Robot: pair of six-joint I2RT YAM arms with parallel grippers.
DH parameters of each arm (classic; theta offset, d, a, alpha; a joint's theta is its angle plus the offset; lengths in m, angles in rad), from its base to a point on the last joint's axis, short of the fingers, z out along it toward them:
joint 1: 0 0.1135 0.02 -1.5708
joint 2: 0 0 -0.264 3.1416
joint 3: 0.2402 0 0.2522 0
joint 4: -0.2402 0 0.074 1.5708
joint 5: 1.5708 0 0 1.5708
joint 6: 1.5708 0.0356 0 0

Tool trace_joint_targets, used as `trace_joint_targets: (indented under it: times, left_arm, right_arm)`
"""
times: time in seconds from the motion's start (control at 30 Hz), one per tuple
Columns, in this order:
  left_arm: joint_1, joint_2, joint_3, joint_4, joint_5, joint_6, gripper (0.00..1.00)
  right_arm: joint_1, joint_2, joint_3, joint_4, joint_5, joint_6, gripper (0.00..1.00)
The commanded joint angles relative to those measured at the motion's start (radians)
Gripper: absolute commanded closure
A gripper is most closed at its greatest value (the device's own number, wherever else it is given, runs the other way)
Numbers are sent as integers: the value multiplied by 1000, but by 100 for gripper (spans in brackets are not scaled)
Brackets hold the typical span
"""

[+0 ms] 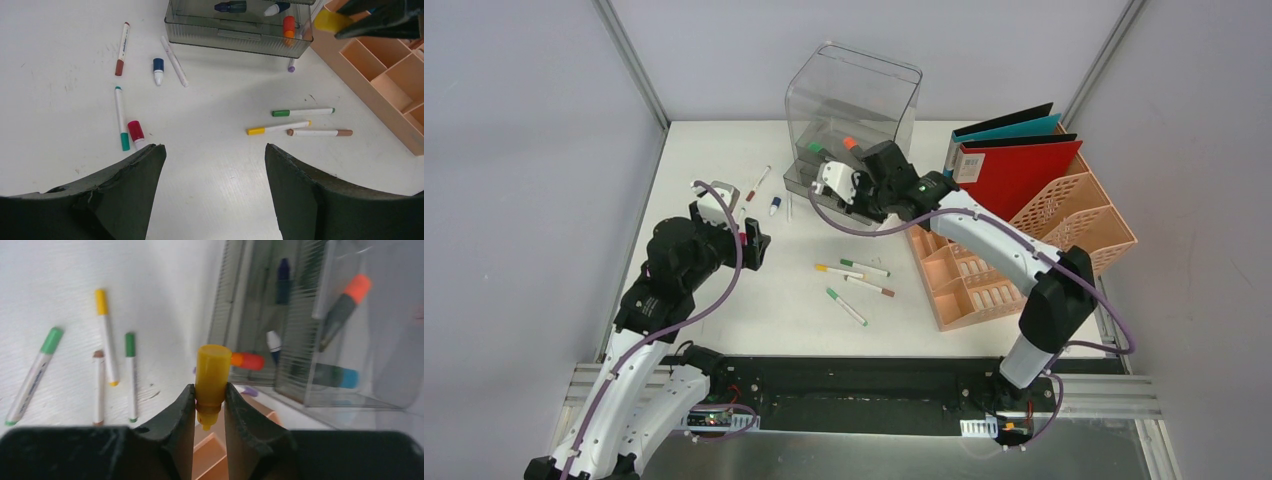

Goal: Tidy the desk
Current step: Pick up the stationery from the center of the board, then place the stationery in the drawer.

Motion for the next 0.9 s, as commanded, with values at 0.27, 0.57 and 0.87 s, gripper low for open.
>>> trace_joint_targets:
  times: [0.27, 0.57, 0.87]
  left_arm:
    - [12, -23, 4, 17, -12, 22, 24]
    - [12, -24, 2, 16, -9, 43, 24]
    - [12, -23, 2, 16, -3, 42, 24]
  right_arm:
    - [-3, 132, 118, 245, 294, 47, 98]
    - [-4, 167, 66, 354, 339, 70, 81]
    - [-3, 121, 35, 316, 339, 70, 81]
